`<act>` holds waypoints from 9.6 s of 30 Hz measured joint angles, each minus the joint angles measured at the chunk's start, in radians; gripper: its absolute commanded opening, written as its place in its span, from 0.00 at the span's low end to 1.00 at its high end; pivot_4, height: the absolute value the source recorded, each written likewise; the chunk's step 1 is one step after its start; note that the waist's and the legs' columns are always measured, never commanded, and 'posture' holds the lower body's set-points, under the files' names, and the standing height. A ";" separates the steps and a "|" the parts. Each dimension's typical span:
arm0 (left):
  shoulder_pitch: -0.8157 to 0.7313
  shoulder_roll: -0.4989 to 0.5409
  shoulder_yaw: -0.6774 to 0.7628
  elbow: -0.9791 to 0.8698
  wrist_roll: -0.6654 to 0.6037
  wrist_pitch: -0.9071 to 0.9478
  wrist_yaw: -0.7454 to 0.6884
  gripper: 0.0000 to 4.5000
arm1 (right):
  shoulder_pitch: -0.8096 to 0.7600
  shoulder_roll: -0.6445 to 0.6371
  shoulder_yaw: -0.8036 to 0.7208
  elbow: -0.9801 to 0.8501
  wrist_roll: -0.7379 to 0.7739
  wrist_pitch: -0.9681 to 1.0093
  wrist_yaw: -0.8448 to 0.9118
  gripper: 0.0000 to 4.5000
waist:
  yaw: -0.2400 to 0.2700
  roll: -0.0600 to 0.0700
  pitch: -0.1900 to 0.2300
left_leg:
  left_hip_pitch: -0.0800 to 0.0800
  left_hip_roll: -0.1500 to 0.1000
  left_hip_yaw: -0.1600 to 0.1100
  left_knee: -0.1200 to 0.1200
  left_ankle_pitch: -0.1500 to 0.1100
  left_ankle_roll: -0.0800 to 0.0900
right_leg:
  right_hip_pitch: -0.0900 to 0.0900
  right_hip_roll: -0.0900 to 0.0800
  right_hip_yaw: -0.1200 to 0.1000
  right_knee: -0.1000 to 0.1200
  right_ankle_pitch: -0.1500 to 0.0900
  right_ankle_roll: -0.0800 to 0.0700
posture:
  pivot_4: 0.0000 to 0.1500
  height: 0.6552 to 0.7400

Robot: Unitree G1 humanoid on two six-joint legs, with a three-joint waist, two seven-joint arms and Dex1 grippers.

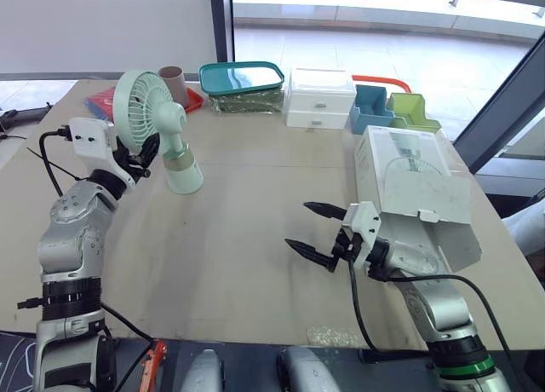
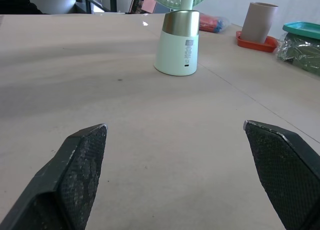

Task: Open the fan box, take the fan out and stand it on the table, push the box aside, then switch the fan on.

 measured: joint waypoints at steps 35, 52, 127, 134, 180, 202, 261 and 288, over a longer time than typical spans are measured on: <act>-0.025 0.000 0.005 0.036 0.002 -0.006 -0.022 0.44 | 0.008 -0.001 0.000 -0.017 0.001 0.009 -0.008 1.00 | 0.001 0.000 0.000 | -0.001 0.000 -0.001 0.001 0.000 0.000 | 0.000 0.000 -0.001 0.000 0.000 0.000 | 1.00 1.00; 0.091 -0.031 -0.148 -0.344 -0.141 0.131 -0.155 0.44 | -0.168 0.006 -0.014 -0.235 0.106 0.428 -0.205 1.00 | 0.001 0.000 0.000 | -0.004 0.000 -0.003 0.002 0.000 0.000 | -0.002 0.000 -0.003 0.000 0.000 -0.001 | 1.00 1.00; 0.102 -0.120 -0.256 -0.350 -0.156 0.158 -0.136 0.44 | -0.373 0.249 0.054 -0.147 0.032 0.754 -0.508 0.18 | -0.001 0.000 0.000 | -0.005 0.000 -0.002 0.002 0.000 0.000 | -0.004 0.000 -0.002 0.000 0.000 0.000 | 1.00 1.00; 0.102 -0.121 -0.256 -0.352 -0.154 0.160 -0.129 0.44 | -0.381 0.249 0.055 -0.143 0.031 0.757 -0.505 0.10 | -0.001 0.000 0.001 | -0.006 0.000 -0.002 0.002 0.000 0.000 | -0.004 0.000 -0.002 0.000 0.000 0.000 | 1.00 1.00; 0.076 0.023 -0.195 -0.304 -0.194 0.121 -0.327 0.98 | -0.370 0.235 0.052 -0.154 0.032 0.756 -0.483 0.10 | -0.002 0.001 0.001 | -0.005 0.000 -0.002 0.001 0.000 0.000 | -0.004 0.001 -0.002 0.000 0.000 0.000 | 1.00 1.00; 0.175 0.237 -0.098 -0.331 -0.416 0.269 -0.526 0.98 | -0.256 0.073 -0.010 -0.066 0.160 0.489 -0.060 0.10 | -0.005 0.001 0.002 | -0.005 0.001 -0.002 -0.006 0.000 0.000 | -0.005 0.000 -0.003 -0.002 -0.003 -0.002 | 1.00 1.00; 0.399 0.224 -0.318 -0.240 -0.084 -0.004 -0.738 0.02 | -0.249 0.108 0.147 0.051 0.098 0.190 0.270 0.10 | -0.004 0.001 0.002 | -0.001 0.002 -0.002 -0.007 0.000 -0.001 | -0.004 0.000 -0.004 0.000 -0.002 -0.004 | 1.00 1.00; 0.373 0.168 -0.349 -0.221 -0.047 -0.022 -0.713 0.02 | -0.245 0.092 0.147 0.044 0.102 0.187 0.266 0.10 | -0.001 0.001 0.002 | 0.000 0.001 -0.002 -0.006 0.000 -0.001 | -0.003 0.000 -0.004 0.000 -0.002 -0.004 | 1.00 1.00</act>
